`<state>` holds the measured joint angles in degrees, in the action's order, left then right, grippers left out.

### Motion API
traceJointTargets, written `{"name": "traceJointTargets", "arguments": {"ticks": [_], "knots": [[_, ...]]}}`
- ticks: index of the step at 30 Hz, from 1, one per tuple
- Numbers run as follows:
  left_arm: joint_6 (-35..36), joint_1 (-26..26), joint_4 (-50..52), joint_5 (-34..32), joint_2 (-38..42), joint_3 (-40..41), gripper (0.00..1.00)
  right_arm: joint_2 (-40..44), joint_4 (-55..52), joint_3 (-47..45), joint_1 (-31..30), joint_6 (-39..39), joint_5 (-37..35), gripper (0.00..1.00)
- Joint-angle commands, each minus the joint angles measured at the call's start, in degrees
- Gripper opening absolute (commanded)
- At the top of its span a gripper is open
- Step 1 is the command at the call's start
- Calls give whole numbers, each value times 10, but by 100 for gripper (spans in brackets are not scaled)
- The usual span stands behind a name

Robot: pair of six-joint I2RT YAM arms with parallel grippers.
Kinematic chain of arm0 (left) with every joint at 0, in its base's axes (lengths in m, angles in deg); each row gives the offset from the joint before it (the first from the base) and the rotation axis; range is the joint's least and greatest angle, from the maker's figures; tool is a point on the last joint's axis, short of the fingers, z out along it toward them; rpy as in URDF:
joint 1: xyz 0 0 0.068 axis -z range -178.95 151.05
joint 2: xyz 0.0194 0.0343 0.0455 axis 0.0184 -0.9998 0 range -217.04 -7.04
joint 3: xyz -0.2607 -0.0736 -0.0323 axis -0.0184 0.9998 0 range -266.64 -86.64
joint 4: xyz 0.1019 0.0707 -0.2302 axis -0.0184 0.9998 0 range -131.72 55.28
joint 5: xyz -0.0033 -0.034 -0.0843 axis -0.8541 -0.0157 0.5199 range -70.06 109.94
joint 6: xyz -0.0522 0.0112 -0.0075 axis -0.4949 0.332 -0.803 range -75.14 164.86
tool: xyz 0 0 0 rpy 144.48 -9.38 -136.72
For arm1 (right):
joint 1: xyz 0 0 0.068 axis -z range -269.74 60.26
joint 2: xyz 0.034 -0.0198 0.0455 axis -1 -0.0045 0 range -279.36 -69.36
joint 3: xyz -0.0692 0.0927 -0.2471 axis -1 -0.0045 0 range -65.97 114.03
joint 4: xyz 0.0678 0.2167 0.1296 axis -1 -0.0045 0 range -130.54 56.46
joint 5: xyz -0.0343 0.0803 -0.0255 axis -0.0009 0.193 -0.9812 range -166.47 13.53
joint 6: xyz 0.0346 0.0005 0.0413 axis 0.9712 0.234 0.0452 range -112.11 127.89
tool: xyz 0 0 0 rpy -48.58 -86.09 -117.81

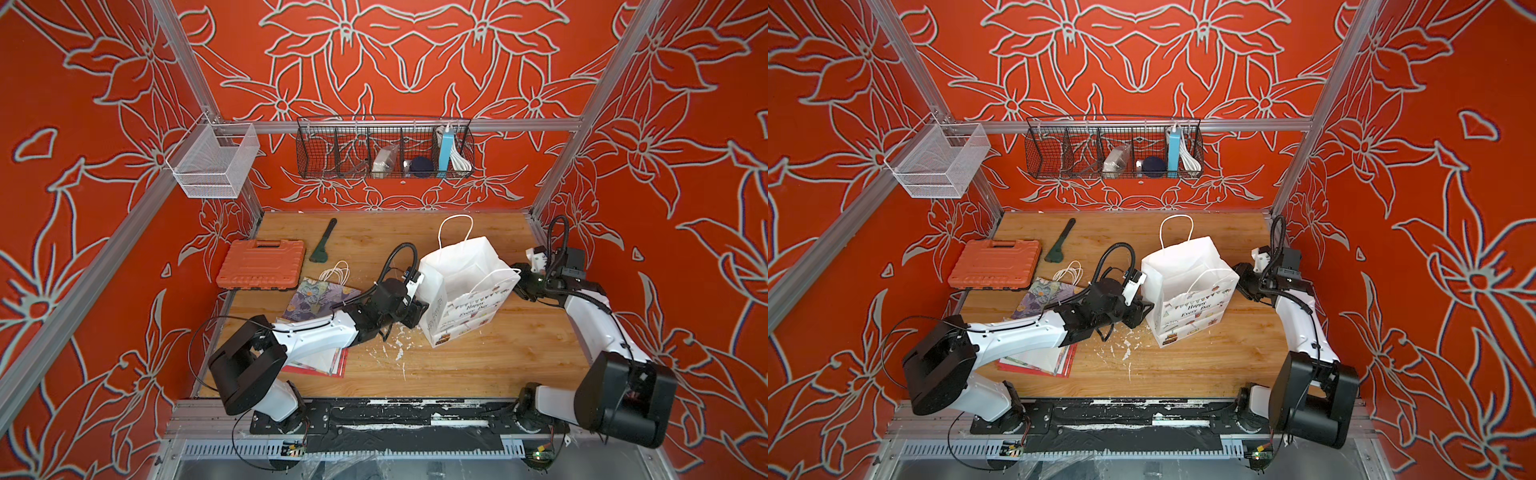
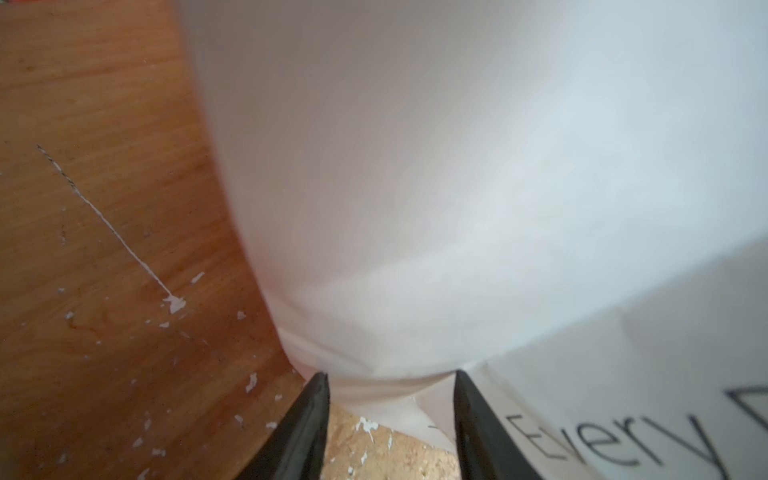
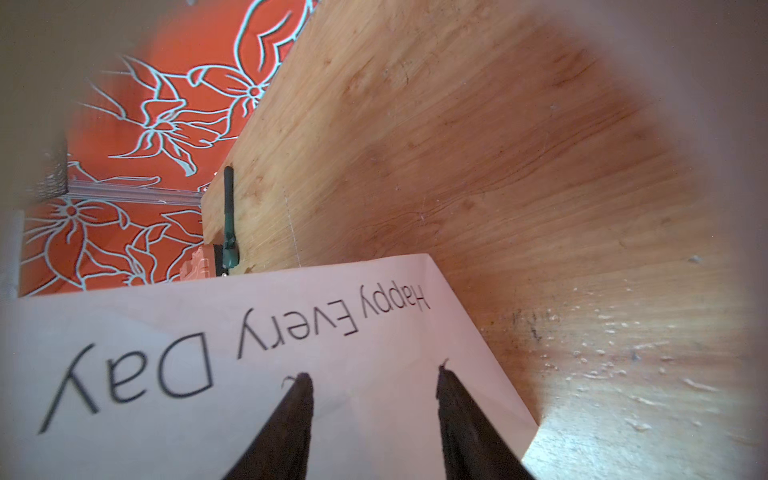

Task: Put away the paper bag
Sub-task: Adjust the paper bag at the center of the board, then pick up the paper bag from the center of the board.

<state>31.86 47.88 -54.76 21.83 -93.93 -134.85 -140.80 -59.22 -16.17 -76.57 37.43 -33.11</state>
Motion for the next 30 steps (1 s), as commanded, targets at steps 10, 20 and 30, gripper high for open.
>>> {"name": "traceJointTargets", "arguments": {"ticks": [10,20,30], "knots": [[23,-75,-37,27,27,14,46,125,-31,-64,-56,21,-46,52],[127,-102,16,221,296,157,79,229,-70,-34,-56,-20,-262,68],[227,-101,-18,336,162,47,88,355,-38,-57,-56,-59,-275,68]]}}
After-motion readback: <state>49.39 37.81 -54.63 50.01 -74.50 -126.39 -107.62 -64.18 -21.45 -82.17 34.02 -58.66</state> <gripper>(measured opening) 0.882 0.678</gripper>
